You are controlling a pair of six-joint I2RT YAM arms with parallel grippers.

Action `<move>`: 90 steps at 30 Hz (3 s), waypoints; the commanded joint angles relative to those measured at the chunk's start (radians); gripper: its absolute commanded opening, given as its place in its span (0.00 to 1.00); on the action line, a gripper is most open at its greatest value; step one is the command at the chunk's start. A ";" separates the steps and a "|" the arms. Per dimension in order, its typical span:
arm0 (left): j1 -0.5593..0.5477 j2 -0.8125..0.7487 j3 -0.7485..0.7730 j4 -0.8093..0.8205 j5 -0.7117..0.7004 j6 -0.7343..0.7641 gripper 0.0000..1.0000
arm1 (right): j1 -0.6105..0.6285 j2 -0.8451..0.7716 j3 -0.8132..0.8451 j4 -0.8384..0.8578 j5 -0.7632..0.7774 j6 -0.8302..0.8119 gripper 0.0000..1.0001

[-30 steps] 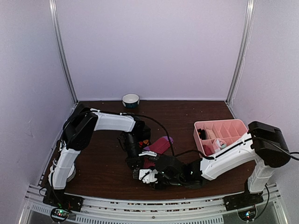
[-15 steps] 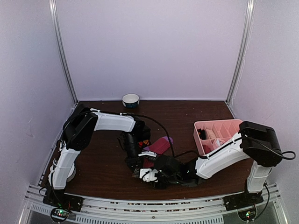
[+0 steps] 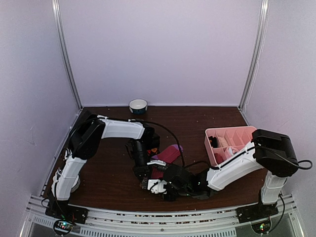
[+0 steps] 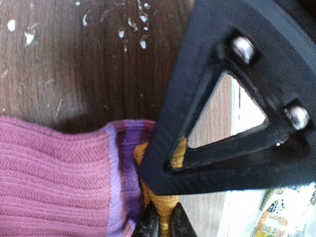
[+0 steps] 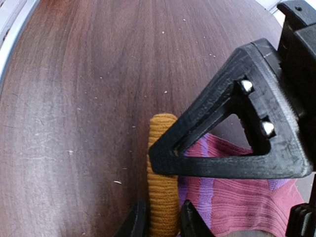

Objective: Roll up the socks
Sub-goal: Roll the sock.

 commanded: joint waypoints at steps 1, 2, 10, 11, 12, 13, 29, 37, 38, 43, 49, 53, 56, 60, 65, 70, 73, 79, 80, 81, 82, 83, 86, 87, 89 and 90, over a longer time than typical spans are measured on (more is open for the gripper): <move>0.006 0.027 0.024 0.024 -0.030 -0.001 0.12 | 0.013 0.001 -0.023 -0.010 0.008 0.014 0.21; 0.006 0.027 0.025 0.022 -0.030 -0.002 0.12 | 0.013 0.006 -0.022 -0.010 0.011 0.017 0.17; 0.007 -0.013 0.018 0.064 -0.045 -0.030 0.23 | -0.016 0.030 -0.035 -0.022 -0.038 0.155 0.00; 0.009 -0.031 0.006 0.082 -0.052 -0.045 0.28 | -0.026 0.027 -0.039 -0.027 -0.067 0.188 0.00; 0.011 -0.055 -0.008 0.108 -0.059 -0.063 0.48 | -0.032 0.021 -0.047 -0.031 -0.090 0.225 0.00; 0.014 -0.083 -0.023 0.138 -0.070 -0.083 0.82 | -0.041 0.018 -0.056 -0.033 -0.120 0.261 0.00; 0.188 -0.491 -0.228 0.529 -0.494 -0.322 0.98 | -0.123 0.036 -0.153 0.008 -0.409 0.616 0.00; 0.250 -0.683 -0.404 0.845 -0.572 -0.378 0.98 | -0.215 0.070 -0.146 -0.008 -0.542 0.705 0.00; 0.260 -0.680 -0.420 0.881 -0.613 -0.369 0.98 | -0.222 0.072 -0.151 -0.005 -0.552 0.713 0.00; 0.261 -0.629 -0.380 0.722 -0.386 -0.223 0.63 | -0.258 0.095 -0.170 0.003 -0.586 0.771 0.00; 0.106 -0.684 -0.524 0.645 -0.173 -0.009 0.61 | -0.293 0.136 -0.186 0.010 -0.627 0.861 0.00; -0.019 -0.643 -0.582 0.662 -0.212 0.043 0.53 | -0.309 0.169 -0.178 -0.033 -0.632 0.902 0.00; -0.070 -0.611 -0.598 0.710 -0.234 0.042 0.53 | -0.320 0.180 -0.186 -0.041 -0.639 0.931 0.00; -0.097 -0.565 -0.587 0.751 -0.260 0.042 0.53 | -0.337 0.198 -0.189 -0.040 -0.662 0.968 0.00; -0.122 -0.511 -0.579 0.800 -0.307 0.024 0.52 | -0.351 0.217 -0.183 -0.015 -0.710 1.015 0.00; -0.144 -0.489 -0.587 0.802 -0.339 0.043 0.45 | -0.356 0.218 -0.173 -0.018 -0.732 1.034 0.00; -0.144 -0.479 -0.587 0.802 -0.360 0.047 0.36 | -0.362 0.222 -0.165 -0.029 -0.742 1.042 0.00; -0.142 -0.438 -0.536 0.744 -0.358 0.005 0.01 | -0.365 0.182 -0.172 0.012 -0.724 1.044 0.02; -0.139 -0.427 -0.520 0.718 -0.341 -0.005 0.00 | -0.364 0.162 -0.183 0.040 -0.707 1.042 0.06; -0.134 -0.416 -0.504 0.690 -0.322 -0.012 0.00 | -0.365 0.138 -0.200 0.073 -0.692 1.040 0.11; -0.126 -0.404 -0.488 0.658 -0.298 -0.020 0.00 | -0.365 0.113 -0.221 0.110 -0.673 1.037 0.14; -0.116 -0.391 -0.471 0.632 -0.277 -0.032 0.00 | -0.363 0.082 -0.240 0.142 -0.649 1.031 0.17; -0.082 -0.353 -0.417 0.543 -0.198 -0.064 0.00 | -0.358 -0.008 -0.305 0.222 -0.582 1.010 0.23; -0.072 -0.343 -0.403 0.513 -0.175 -0.070 0.00 | -0.358 -0.034 -0.333 0.247 -0.563 1.007 0.24; -0.060 -0.326 -0.380 0.467 -0.147 -0.086 0.00 | -0.355 -0.074 -0.367 0.295 -0.543 1.011 0.28; -0.057 -0.321 -0.373 0.449 -0.138 -0.091 0.00 | -0.353 -0.091 -0.383 0.314 -0.531 1.013 0.31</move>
